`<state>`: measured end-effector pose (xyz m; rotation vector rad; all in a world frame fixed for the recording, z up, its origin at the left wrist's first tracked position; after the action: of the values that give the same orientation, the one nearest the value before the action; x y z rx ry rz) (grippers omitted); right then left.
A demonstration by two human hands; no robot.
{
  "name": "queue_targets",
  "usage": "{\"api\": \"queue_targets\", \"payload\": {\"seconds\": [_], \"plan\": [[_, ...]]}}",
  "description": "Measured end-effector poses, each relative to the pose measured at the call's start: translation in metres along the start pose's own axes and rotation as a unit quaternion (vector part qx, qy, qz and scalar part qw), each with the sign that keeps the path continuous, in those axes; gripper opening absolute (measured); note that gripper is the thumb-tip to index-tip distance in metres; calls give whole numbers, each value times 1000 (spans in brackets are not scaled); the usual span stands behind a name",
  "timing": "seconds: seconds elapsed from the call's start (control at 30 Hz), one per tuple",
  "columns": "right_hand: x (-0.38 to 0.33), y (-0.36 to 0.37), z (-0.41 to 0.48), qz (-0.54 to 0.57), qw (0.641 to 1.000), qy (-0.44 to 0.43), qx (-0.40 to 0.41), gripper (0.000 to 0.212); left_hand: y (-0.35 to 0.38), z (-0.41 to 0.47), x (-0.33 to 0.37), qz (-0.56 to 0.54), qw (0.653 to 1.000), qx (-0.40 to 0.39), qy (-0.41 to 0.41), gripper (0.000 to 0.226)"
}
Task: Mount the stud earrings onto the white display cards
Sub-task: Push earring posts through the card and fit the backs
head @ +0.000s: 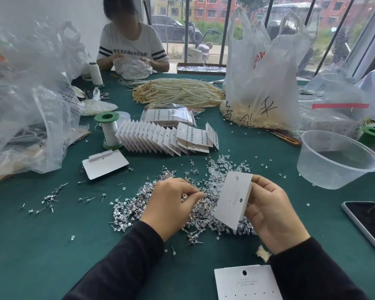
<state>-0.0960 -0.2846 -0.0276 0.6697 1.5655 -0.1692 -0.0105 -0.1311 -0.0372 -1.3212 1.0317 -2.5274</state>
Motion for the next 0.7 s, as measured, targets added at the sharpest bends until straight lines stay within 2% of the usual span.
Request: {"api": "queue_targets", "payload": {"seconds": [0.27,0.33,0.53,0.63,0.7], "plan": [[-1,1,-2,-1,1000,7,-16,15,1,-2,7,-100,993,-65,-23,11],[-1,2,-3,-4,1000,9,-22,14,1,-2,7,-121,989,-71,-36,5],[0,4,-4,-1,999,15,-31,13,-1,-1,8,-184,975,-73,-98,11],[-1,4,-4,-2,999,17,-34,13,-2,0,10,-292,943,-76,-137,4],[0,4,-5,1,999,20,-38,12,-3,-1,12,-369,916,-78,-139,11]]}}
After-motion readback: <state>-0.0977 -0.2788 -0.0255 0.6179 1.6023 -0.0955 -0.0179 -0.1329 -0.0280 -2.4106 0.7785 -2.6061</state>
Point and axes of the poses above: each hand's wrist, its own z-axis towards the middle knuckle, its own y-axis out of the palm, x = y × z, the point moved 1 cm from there along z, towards the middle knuckle, and after that the axes turned 4 degrees about -z, right-handed, at the moved point
